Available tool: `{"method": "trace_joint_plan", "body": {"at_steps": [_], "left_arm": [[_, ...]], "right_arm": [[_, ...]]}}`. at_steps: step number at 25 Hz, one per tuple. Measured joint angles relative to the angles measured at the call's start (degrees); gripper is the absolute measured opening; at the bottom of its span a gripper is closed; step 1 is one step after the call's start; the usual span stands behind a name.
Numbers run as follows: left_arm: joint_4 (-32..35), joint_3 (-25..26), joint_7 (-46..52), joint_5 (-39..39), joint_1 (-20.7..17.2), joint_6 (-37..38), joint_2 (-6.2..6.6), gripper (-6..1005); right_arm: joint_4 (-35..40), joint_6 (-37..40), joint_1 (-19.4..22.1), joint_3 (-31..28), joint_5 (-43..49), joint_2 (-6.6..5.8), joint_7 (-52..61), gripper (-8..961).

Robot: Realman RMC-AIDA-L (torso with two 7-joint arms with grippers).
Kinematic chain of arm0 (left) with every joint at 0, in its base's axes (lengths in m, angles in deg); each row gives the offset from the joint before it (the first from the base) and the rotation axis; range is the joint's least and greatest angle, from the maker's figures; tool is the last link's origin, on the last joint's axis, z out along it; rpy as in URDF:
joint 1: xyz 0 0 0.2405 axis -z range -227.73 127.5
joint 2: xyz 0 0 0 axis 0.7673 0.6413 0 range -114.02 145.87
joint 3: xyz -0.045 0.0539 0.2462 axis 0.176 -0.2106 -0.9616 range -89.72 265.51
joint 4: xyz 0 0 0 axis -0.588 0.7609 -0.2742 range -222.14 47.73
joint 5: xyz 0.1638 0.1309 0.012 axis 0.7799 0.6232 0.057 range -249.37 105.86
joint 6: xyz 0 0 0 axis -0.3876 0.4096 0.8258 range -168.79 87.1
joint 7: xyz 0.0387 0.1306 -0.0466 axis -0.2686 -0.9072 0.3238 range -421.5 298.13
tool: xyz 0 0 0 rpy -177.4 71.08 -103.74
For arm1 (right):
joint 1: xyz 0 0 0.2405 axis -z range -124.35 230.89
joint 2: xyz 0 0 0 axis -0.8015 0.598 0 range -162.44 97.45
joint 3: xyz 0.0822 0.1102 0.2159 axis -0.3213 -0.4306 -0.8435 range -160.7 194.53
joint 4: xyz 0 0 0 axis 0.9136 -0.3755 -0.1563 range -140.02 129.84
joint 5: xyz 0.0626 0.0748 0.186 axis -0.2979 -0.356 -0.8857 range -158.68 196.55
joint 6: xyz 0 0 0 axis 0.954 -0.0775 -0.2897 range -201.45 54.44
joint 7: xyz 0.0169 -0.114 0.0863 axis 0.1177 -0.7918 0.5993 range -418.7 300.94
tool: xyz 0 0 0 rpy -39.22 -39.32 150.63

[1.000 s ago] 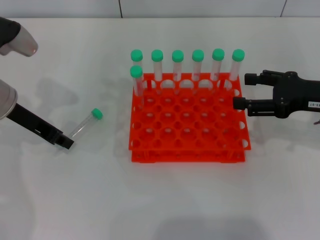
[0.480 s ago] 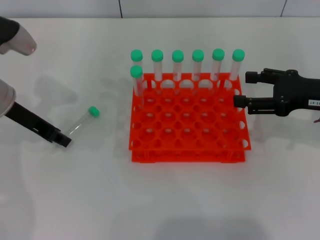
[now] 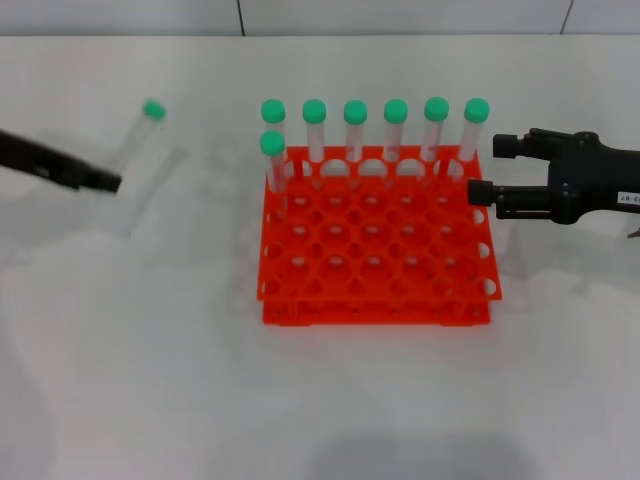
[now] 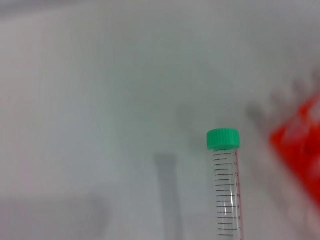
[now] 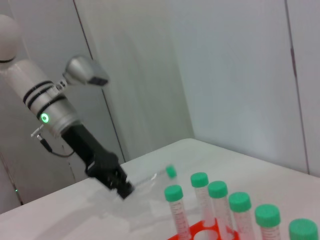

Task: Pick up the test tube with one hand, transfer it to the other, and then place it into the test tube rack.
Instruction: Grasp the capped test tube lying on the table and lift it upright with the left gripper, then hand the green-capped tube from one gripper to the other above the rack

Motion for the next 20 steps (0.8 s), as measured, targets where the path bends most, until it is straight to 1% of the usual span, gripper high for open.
{"method": "trace_joint_plan", "body": {"at_steps": [1, 4, 7, 10, 13, 15, 16, 19, 20], "left_arm": [[0.5, 0.8, -0.9, -2.6, -0.5, -0.2, 0.28, 181], [0.9, 1.3, -3.0, -9.9, -2.0, -1.7, 0.57, 181], [1.2, 1.3, -6.0, -17.8, -3.7, -3.3, 0.14, 181], [1.1, 1.1, -9.4, -24.6, -4.3, -4.4, -0.84, 181], [0.8, 0.9, -13.1, -29.5, -4.3, -6.0, -2.32, 181], [0.4, 0.8, -16.4, -32.5, -4.3, -6.7, -3.59, 181], [0.0, 0.8, -17.7, -33.7, -4.2, -6.8, -3.95, 182], [-2.8, 0.8, -23.6, -38.1, -3.8, -7.2, -5.18, 182], [-3.8, 0.7, -25.2, -39.1, -3.7, -7.3, -5.39, 182]], "right_arm": [[0.0, -0.1, 0.0, 0.0, -0.1, 0.0, 0.0, 855], [-0.1, -0.7, 0.1, 0.0, -0.4, 0.0, 0.0, 855], [-0.2, -1.0, 0.2, 0.0, -0.4, 0.0, -0.3, 854], [0.2, -1.2, 0.2, 0.0, -0.8, 0.0, -0.6, 854], [0.3, -1.4, 0.2, -0.1, -2.1, 0.0, -1.2, 854], [0.3, -1.4, 0.2, -0.1, -3.0, 0.0, -1.9, 854], [0.3, -1.4, 0.2, -0.3, -3.3, 0.0, -2.3, 855], [0.2, -1.4, 0.3, -0.9, -4.1, 0.0, -2.9, 855], [0.1, -1.4, 0.3, -0.9, -4.2, 0.0, -3.1, 855]]}}
